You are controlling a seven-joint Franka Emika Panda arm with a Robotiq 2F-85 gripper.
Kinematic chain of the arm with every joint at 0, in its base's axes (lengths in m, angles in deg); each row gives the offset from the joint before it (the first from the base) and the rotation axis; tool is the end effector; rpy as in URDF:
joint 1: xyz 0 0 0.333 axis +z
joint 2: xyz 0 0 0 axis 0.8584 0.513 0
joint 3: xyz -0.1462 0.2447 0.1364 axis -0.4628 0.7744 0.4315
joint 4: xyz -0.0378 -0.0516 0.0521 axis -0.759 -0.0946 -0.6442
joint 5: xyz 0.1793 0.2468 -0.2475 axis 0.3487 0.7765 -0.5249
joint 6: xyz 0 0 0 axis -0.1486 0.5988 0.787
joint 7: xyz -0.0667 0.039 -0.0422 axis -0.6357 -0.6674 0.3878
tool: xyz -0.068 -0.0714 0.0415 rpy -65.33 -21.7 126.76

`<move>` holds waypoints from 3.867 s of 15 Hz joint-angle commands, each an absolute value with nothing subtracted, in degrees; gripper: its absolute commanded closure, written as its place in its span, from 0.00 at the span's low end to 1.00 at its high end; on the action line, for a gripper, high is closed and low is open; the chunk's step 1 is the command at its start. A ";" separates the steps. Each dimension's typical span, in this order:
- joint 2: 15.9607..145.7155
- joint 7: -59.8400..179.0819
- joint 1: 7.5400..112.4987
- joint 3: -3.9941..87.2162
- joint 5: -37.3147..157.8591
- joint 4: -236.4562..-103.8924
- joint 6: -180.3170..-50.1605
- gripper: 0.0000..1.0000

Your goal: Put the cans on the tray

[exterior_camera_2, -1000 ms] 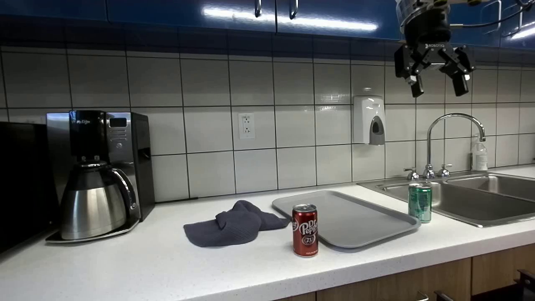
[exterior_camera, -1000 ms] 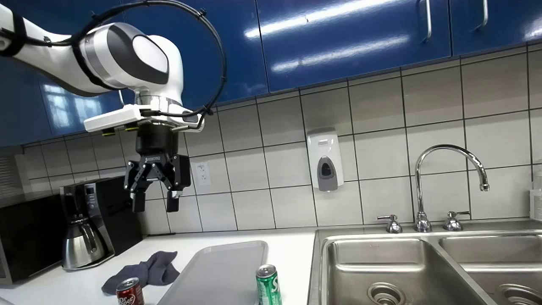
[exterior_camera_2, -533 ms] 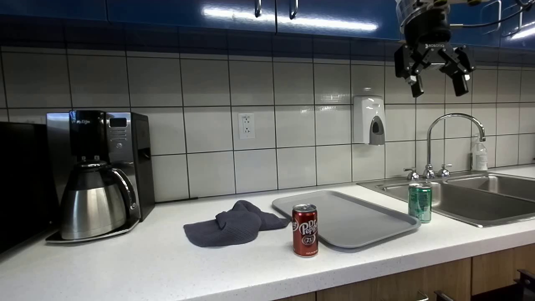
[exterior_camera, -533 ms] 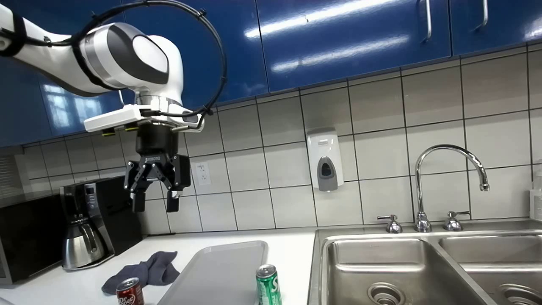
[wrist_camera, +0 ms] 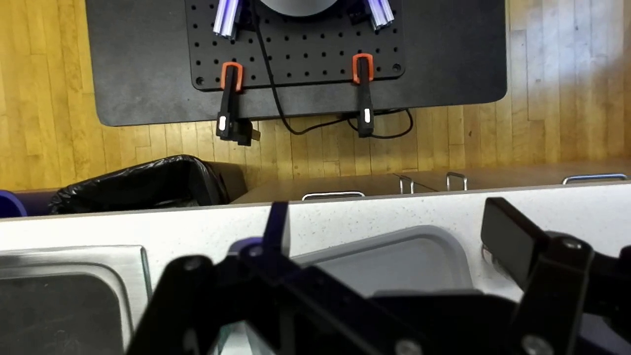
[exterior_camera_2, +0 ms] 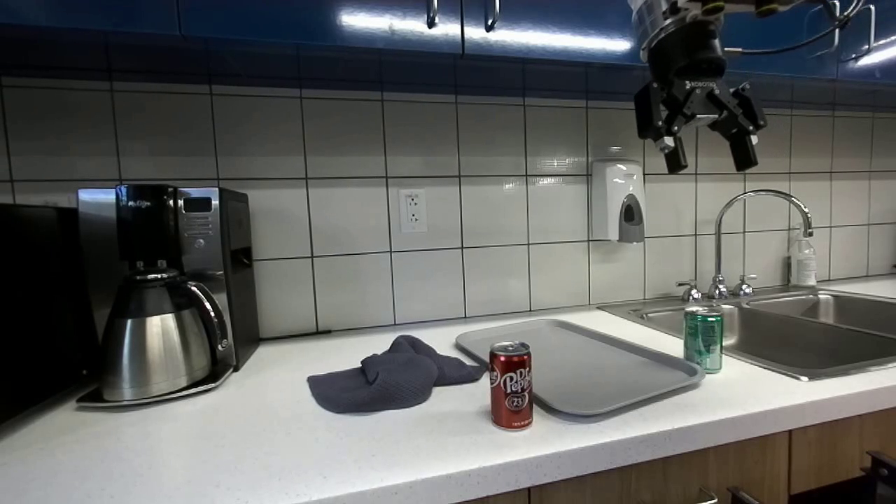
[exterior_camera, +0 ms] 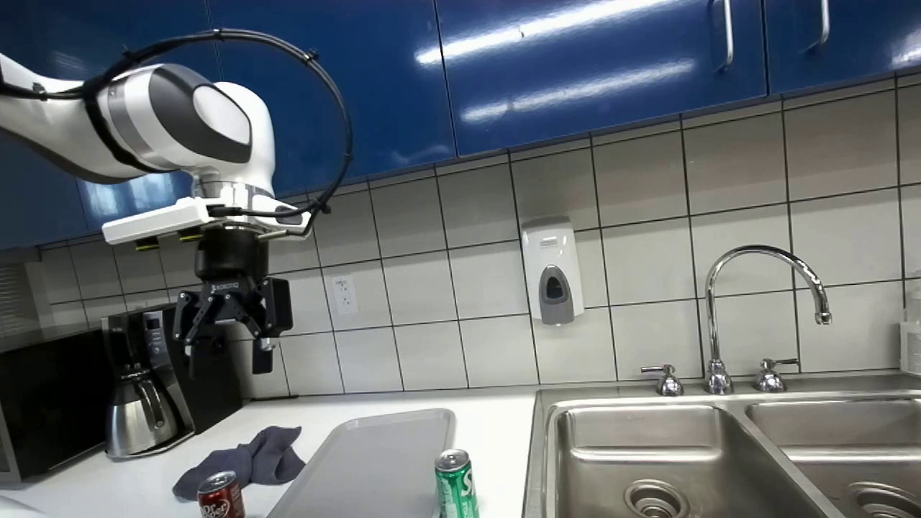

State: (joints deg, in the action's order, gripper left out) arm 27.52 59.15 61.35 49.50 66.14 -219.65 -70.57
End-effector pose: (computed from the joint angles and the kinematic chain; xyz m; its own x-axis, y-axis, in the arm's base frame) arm 0.3232 0.0423 0.4883 0.9651 0.0073 -0.2618 0.0105 -0.9999 0.0106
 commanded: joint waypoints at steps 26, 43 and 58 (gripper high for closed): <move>53.53 73.81 74.21 65.62 73.37 -221.33 -112.26 0.00; 65.00 82.17 74.33 63.07 61.07 -216.14 -115.49 0.00; 67.87 83.11 74.85 61.10 60.23 -215.72 -117.97 0.00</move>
State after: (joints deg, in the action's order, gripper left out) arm 66.98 80.93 74.22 61.52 61.83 -216.46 -116.80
